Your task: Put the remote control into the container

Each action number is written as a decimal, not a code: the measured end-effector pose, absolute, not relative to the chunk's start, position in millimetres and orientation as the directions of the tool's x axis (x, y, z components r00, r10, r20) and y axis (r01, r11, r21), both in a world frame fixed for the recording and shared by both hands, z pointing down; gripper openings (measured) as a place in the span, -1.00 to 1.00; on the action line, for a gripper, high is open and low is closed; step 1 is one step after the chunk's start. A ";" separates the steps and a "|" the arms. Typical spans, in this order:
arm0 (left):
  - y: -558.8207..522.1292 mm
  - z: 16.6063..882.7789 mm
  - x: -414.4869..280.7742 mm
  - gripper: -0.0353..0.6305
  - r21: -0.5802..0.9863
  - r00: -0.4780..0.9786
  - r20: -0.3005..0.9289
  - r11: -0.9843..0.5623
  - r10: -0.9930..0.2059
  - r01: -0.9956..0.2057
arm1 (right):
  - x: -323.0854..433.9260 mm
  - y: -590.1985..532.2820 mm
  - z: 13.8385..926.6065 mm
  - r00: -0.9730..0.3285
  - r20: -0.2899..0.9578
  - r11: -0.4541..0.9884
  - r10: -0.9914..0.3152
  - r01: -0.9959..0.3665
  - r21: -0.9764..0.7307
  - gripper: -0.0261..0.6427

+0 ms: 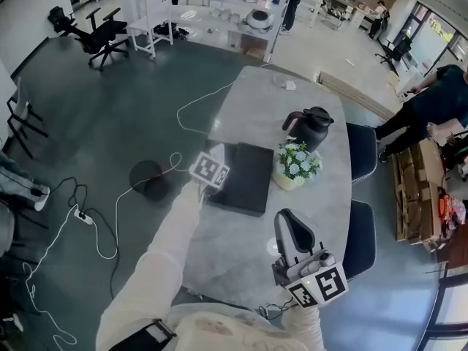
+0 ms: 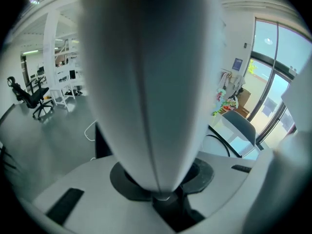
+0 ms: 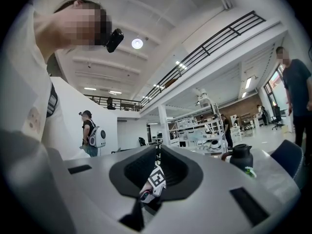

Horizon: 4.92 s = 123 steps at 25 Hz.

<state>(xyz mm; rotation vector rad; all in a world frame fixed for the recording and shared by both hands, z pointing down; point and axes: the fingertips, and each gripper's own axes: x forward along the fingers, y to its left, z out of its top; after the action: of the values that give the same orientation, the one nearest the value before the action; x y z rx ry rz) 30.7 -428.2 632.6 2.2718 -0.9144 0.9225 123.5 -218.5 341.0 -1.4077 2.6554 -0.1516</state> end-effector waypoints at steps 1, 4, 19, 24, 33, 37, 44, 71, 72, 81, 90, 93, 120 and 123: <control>-428.4 636.0 31.7 -0.58 0.223 0.543 0.755 -0.635 -0.367 -0.740 | 125.1 -219.5 342.3 -0.554 -0.066 0.557 -0.830 -0.817 -0.151 -0.82; -427.9 645.4 35.4 -0.58 0.271 0.548 0.782 -0.630 -0.296 -0.728 | 129.7 -222.7 346.0 -0.548 -0.060 0.550 -0.835 -0.821 -0.156 -0.82; -413.4 688.5 34.6 -0.57 0.452 0.499 0.865 -0.504 0.048 -0.735 | 139.6 -234.9 358.8 -0.523 -0.032 0.520 -0.852 -0.837 -0.170 -0.82; -419.2 699.1 36.6 -0.58 0.471 0.498 0.865 -0.432 0.058 -0.769 | 144.6 -239.5 364.2 -0.513 -0.022 0.508 -0.858 -0.843 -0.177 -0.82; -416.9 702.0 37.9 -0.57 0.488 0.503 0.861 -0.404 0.075 -0.774 | 142.9 -244.2 367.3 -0.523 -0.024 0.517 -0.852 -0.835 -0.188 -0.82; -416.0 700.7 38.2 -0.57 0.482 0.507 0.860 -0.424 0.062 -0.767 | 142.9 -245.3 366.0 -0.526 -0.026 0.521 -0.850 -0.833 -0.189 -0.82; -422.4 703.5 34.2 -0.57 0.506 0.517 0.855 -0.267 0.033 -0.820 | 140.3 -247.1 366.3 -0.531 -0.032 0.527 -0.847 -0.828 -0.191 -0.82; -420.6 695.9 26.5 -0.54 0.564 0.568 0.802 -0.078 -0.184 -0.822 | 123.0 -238.9 342.9 -0.562 -0.068 0.565 -0.824 -0.809 -0.163 -0.82; -422.5 695.9 25.0 -0.54 0.520 0.535 0.822 -0.125 -0.195 -0.845 | 122.2 -238.5 342.6 -0.563 -0.069 0.566 -0.824 -0.809 -0.161 -0.82; -429.3 693.6 7.7 -0.44 0.216 0.315 0.889 -0.300 -0.334 -0.929 | 116.5 -235.2 339.4 -0.570 -0.075 0.574 -0.818 -0.804 -0.155 -0.82; -437.1 683.0 3.4 -0.43 0.167 0.269 0.836 -0.246 -0.478 -0.955 | 117.0 -228.2 334.2 -0.567 -0.086 0.573 -0.819 -0.805 -0.153 -0.82; -427.1 681.6 15.3 -0.53 0.440 0.469 0.798 -0.167 -0.378 -0.882 | 116.5 -225.0 334.6 -0.567 -0.083 0.572 -0.820 -0.805 -0.155 -0.82; -417.4 581.4 14.8 -0.86 0.004 0.454 0.537 -0.536 -0.711 -0.844 | 99.3 -197.5 321.1 -0.587 -0.121 0.599 -0.801 -0.789 -0.137 -0.82; -403.5 553.0 10.7 -0.86 0.041 0.511 0.466 -0.559 -0.722 -0.828 | 91.5 -190.6 319.7 -0.593 -0.126 0.606 -0.796 -0.785 -0.132 -0.82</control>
<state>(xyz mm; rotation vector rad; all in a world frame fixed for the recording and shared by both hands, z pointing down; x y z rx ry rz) 10.7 -403.5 553.0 2.4967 -1.3098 0.5886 91.5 -190.6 319.7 -1.3201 2.6576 -0.0934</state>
